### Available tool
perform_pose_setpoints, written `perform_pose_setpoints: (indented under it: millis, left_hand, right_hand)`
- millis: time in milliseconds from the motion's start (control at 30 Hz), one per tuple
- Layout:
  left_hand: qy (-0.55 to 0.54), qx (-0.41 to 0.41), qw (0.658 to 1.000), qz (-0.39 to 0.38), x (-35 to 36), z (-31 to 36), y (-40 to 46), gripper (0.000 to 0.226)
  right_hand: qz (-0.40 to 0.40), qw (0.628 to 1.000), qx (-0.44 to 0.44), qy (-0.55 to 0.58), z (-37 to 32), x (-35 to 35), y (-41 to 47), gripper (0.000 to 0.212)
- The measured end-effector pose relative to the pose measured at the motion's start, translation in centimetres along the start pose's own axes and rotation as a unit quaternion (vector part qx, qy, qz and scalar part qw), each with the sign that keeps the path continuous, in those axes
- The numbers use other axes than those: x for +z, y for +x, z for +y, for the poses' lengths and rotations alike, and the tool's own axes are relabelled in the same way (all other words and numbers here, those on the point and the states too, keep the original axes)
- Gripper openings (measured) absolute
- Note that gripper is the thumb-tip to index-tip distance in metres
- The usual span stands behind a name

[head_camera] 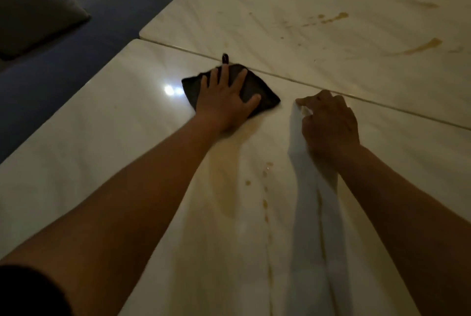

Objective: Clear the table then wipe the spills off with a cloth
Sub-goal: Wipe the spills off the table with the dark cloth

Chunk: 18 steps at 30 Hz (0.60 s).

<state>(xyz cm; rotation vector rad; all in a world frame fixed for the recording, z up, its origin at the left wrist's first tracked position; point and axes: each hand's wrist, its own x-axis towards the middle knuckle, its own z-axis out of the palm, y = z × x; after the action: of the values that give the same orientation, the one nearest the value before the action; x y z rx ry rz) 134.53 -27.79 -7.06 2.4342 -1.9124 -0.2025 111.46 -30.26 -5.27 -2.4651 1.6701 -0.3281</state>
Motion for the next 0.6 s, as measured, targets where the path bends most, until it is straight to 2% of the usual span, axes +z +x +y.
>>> perform_pose_setpoints:
  millis: [133, 300, 367, 433, 600]
  left_hand:
    - [0.004, -0.045, 0.999, -0.007, 0.1, 1.8, 2.4, 0.082]
    - [-0.005, 0.074, 0.997, 0.011, 1.2, 4.6, -2.5, 0.079]
    - [-0.003, 0.087, 0.996, 0.010, 1.4, 4.5, -2.7, 0.078]
    - [0.002, 0.070, 0.997, 0.011, 0.9, 3.8, -0.6, 0.078]
    - [0.001, -0.036, 0.999, 0.002, 0.1, 3.2, 4.6, 0.080]
  right_hand:
    - [-0.006, 1.000, -0.013, 0.010, 0.4, 0.2, 0.0, 0.050]
    - [0.003, 0.999, -0.040, 0.026, 1.5, 0.4, -0.3, 0.051]
    - [0.001, 0.998, -0.039, 0.040, 2.0, 0.5, -0.3, 0.051]
    - [-0.007, 0.998, -0.024, 0.061, 2.1, 0.6, -0.3, 0.053]
    - [-0.016, 0.997, -0.009, 0.069, 2.2, 0.9, -0.5, 0.062]
